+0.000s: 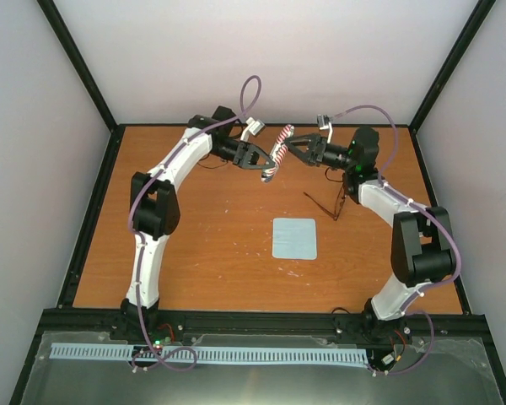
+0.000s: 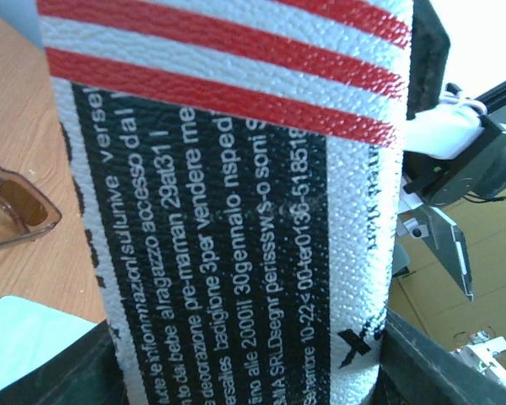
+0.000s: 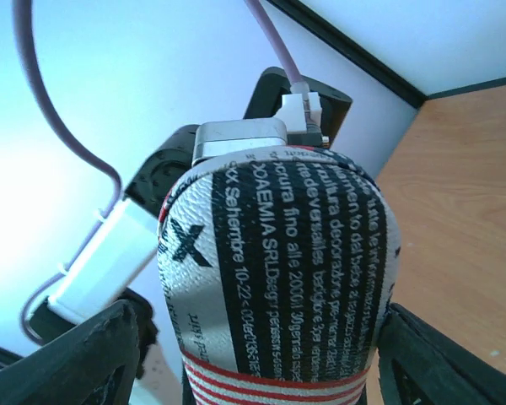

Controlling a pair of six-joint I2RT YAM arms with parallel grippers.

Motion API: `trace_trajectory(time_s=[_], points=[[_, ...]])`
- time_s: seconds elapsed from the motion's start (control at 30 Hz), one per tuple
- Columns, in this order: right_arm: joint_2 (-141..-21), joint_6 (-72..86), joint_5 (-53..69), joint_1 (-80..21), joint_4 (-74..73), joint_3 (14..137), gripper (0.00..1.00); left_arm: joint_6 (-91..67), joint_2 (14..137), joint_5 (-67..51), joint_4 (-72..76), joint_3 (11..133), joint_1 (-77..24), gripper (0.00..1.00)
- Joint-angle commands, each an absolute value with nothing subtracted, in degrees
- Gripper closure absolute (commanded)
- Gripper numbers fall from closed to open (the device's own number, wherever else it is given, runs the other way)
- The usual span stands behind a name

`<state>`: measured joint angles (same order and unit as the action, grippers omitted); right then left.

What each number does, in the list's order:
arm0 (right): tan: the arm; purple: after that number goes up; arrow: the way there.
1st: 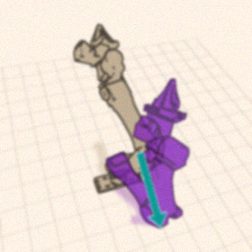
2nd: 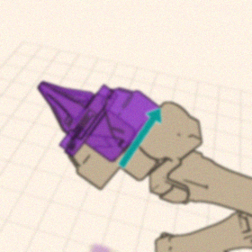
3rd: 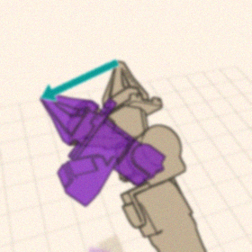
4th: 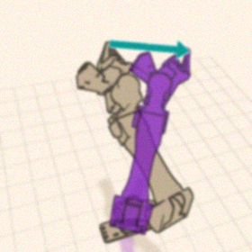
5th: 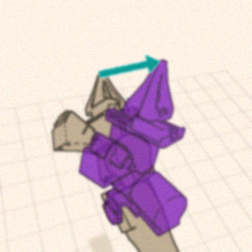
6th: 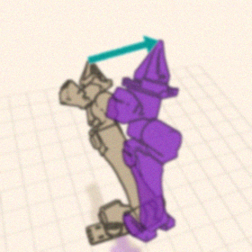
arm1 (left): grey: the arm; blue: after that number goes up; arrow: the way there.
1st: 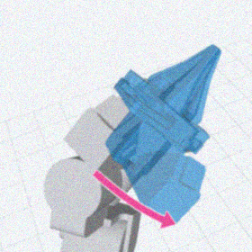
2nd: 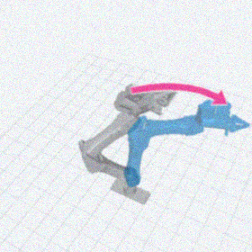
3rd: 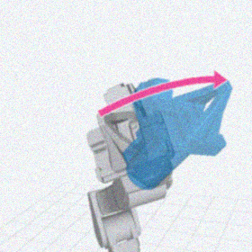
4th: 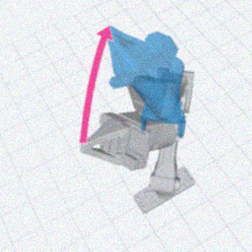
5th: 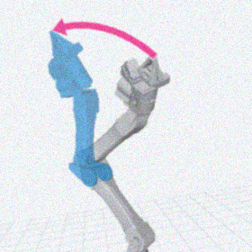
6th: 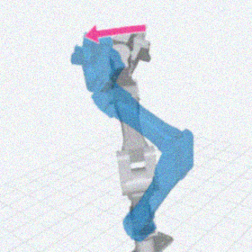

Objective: Organize the sunglasses
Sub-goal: Open the sunglasses case.

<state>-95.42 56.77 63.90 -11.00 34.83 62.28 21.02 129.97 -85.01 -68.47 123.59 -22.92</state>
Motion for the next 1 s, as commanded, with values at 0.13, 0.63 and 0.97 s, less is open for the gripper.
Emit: trace_trajectory(time_s=[0.13, 0.63, 0.97], points=[[-101.54, 84.69, 65.50, -11.49, 76.56, 58.71, 0.23, 22.98, 126.48, -92.84, -68.64, 126.75, -22.93, 0.58], [-98.93, 71.08, 67.37, -13.45, 57.87, 59.92, 0.38, 20.00, 125.53, -92.91, -65.53, 126.25, -22.94, 0.58], [-98.62, 62.93, 67.95, -15.53, 45.09, 62.57, 0.65, 19.84, 125.41, -92.08, -65.50, 126.21, -22.94, 0.58]])
